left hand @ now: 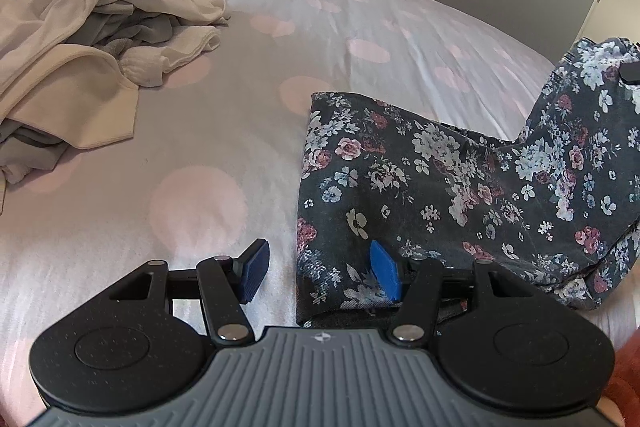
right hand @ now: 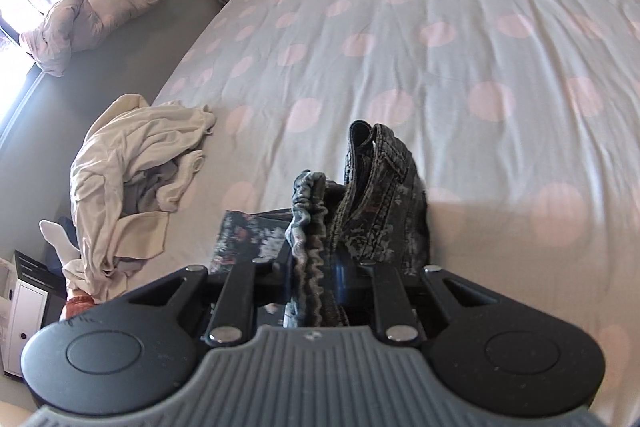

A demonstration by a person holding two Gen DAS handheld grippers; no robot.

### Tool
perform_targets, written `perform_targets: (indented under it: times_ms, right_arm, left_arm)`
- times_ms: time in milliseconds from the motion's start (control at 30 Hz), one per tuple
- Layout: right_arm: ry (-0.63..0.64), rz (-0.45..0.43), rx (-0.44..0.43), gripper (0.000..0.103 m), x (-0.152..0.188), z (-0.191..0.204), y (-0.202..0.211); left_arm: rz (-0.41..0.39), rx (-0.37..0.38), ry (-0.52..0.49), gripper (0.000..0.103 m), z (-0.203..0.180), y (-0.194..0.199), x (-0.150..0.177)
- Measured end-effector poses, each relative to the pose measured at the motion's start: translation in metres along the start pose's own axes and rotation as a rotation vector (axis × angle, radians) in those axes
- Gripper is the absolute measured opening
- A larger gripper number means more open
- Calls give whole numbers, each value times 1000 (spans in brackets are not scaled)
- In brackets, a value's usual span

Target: Fold clothes

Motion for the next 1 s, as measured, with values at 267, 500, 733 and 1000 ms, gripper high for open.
perform_targets:
  times_ms: [267,500,733,1000]
  right_arm:
    - [32,56,-83,21,17,64,-58]
    - [20,115,-127,21,47,100,-118]
    - [-14,165,-116,21,70,109,-178]
    - [4,190,-74,22,85,109,-209]
  left_arm:
    - [-13,14,-2,54,1,-1,-4]
    - [-23,34,19,54,4,0,-5]
    - [-23,7,38,53,14,6,-2]
    - [9,-23,35,53,18,4,1]
Point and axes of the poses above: each gripper's, at about its wrist camera, not at the fingertips, and y roughly against the way its jaws point, z to its left, x to its underside, the point moved 6 cm from there along -y, roughly the way its jaws point, and after that the axes turned 11 degrees about -y, right-handed, at the moved point
